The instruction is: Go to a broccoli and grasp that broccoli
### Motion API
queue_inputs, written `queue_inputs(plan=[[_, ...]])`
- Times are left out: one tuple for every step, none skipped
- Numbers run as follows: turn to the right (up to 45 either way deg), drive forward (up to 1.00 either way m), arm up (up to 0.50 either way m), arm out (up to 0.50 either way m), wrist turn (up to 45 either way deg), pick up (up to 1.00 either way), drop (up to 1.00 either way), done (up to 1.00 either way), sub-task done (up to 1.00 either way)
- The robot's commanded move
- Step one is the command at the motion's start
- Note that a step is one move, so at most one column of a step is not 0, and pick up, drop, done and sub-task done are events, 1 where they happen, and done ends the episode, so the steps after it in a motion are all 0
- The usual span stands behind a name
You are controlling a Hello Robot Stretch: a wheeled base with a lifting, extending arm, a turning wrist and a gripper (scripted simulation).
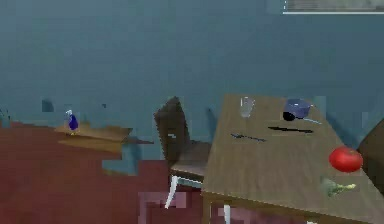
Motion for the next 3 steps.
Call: queue_inputs(plan=[[-42.0, 0.0, 0.0, 0.0, 0.0, 0.0, 0.0, 0.0, 0.0], [-6.0, 0.0, 0.0, 0.0, 0.0, 0.0, 0.0, 0.0, 0.0], [45.0, 0.0, 0.0, 0.0, 0.0, 0.0, 0.0, 0.0, 0.0]])
